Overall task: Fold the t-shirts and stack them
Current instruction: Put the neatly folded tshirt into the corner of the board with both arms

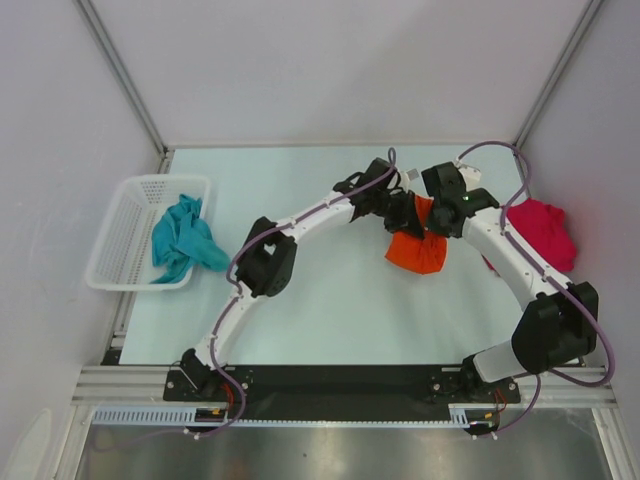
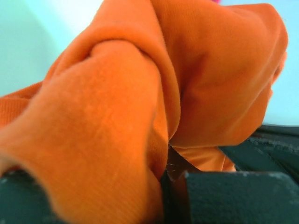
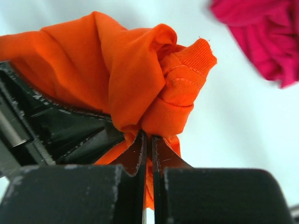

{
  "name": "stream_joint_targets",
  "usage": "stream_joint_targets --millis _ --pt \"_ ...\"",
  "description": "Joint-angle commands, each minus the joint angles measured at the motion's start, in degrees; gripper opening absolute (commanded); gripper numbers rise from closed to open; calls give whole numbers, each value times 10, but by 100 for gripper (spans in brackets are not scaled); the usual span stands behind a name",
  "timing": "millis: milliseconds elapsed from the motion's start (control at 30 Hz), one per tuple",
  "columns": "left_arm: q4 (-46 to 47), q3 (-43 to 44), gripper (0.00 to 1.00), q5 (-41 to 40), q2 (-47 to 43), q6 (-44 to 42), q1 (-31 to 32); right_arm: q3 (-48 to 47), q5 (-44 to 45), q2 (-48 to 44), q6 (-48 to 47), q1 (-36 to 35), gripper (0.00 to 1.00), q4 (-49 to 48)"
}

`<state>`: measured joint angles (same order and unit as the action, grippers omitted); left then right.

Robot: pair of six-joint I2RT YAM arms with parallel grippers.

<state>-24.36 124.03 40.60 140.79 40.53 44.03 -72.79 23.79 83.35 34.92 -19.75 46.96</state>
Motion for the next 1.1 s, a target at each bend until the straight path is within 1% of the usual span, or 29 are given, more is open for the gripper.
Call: stream_joint_targets --millis 0,67,100,167,300,367,400,433,600,800,900,1067 --pt "-3 105 0 52 52 42 34 -37 60 -40 10 17 0 8" --pt "10 140 0 67 77 60 37 -40 63 -41 8 26 0 18" --pt "22 141 0 72 81 83 39 -41 63 -41 6 29 0 21" --pt "64 128 0 83 81 105 39 -44 64 -42 1 34 0 28" --pt "95 111 0 91 77 125 39 -52 79 -45 -5 49 0 41" --pt "155 78 0 105 70 148 39 -54 89 -47 -8 53 0 49" --pt "188 68 0 113 71 188 40 -58 98 -47 -10 55 0 52" --pt "240 60 0 129 74 206 41 -59 99 -48 -10 59 0 56" --pt "365 79 0 151 118 300 57 -64 123 -48 -17 67 0 71" --pt "450 146 0 142 182 384 81 -78 145 -37 -27 84 0 95" --pt "496 145 0 139 201 416 91 -83 158 -34 -31 88 0 103" --pt "526 140 0 128 210 438 101 -103 208 -28 -42 91 0 122"
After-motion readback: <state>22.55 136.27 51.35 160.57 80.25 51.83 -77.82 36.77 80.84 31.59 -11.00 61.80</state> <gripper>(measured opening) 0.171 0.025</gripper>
